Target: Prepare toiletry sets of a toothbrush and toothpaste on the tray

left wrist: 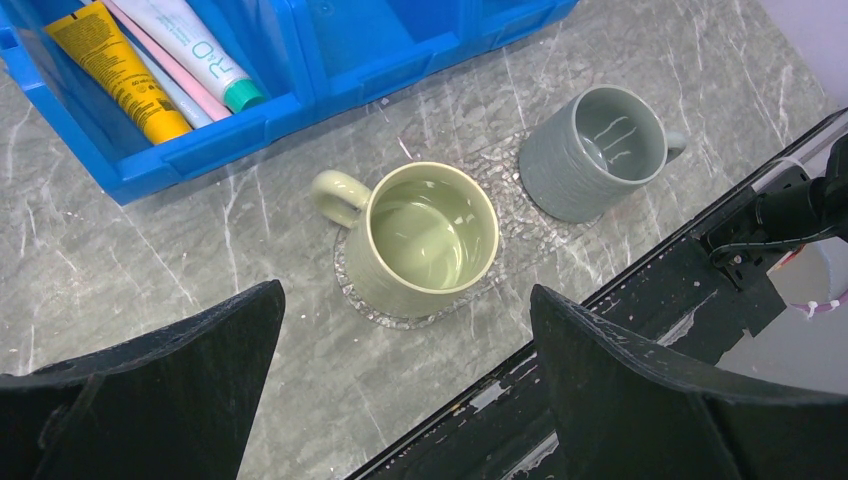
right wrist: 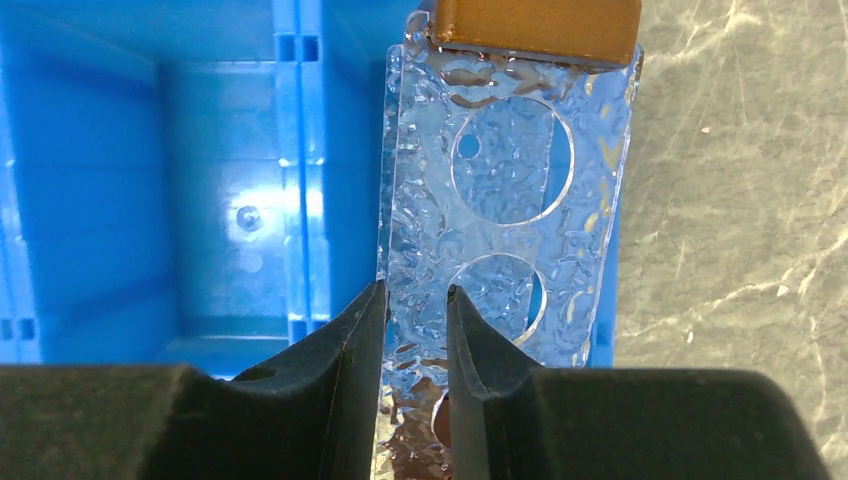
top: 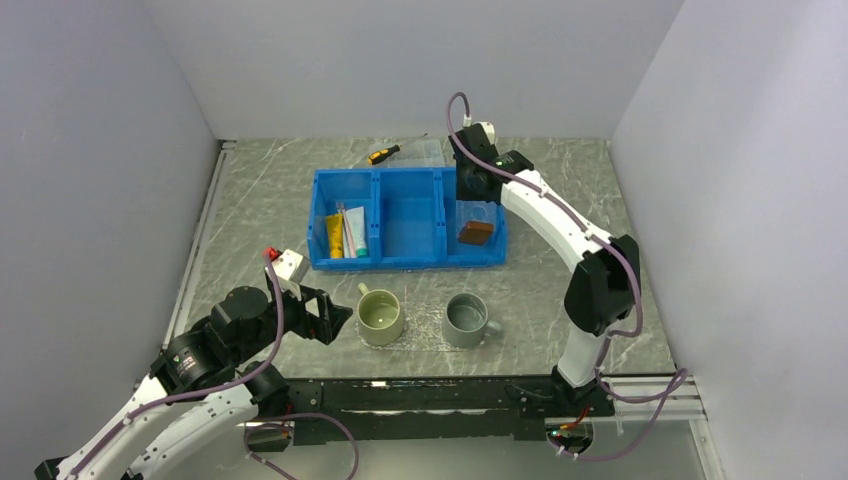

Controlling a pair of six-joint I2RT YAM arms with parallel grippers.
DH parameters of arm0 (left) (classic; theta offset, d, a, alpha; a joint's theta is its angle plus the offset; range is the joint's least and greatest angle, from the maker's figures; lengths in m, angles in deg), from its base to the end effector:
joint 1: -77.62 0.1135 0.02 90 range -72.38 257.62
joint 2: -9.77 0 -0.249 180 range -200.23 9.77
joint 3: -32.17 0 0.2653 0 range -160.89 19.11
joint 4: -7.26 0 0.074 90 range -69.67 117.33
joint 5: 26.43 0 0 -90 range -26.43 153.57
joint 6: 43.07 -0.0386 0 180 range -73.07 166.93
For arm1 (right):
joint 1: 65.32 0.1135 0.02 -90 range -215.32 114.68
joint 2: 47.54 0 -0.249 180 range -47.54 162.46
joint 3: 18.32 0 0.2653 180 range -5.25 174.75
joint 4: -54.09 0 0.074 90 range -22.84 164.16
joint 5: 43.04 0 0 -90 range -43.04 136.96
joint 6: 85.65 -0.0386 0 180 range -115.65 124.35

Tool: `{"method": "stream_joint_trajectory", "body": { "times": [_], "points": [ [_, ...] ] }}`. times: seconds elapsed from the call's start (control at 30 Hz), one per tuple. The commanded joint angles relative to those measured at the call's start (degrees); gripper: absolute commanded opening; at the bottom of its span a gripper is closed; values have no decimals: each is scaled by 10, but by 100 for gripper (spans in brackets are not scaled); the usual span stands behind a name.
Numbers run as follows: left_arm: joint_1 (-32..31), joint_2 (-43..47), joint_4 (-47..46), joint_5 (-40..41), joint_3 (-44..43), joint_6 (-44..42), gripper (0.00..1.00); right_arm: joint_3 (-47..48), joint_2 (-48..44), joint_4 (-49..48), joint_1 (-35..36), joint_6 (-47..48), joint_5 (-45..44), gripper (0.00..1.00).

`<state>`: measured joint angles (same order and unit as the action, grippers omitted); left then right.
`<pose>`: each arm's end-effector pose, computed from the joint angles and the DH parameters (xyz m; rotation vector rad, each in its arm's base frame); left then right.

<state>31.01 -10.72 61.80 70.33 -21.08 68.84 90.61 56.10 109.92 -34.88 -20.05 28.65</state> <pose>0.0817 -0.0798 0.3025 0.3509 1.9782 -0.6674 0.3624 0.1989 0.2945 0.0120 2.3941 0.0528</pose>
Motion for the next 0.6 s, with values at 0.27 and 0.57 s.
{"method": "stream_joint_trajectory", "body": {
  "times": [0.27,0.57],
  "points": [
    [-2,-1,-2,10,-13,5,99,23,-102,48,112,-35,-91,0],
    [-2,30,10,34,-16,17,99,11,-144,96,214,-109,-129,0]
  ]
}}
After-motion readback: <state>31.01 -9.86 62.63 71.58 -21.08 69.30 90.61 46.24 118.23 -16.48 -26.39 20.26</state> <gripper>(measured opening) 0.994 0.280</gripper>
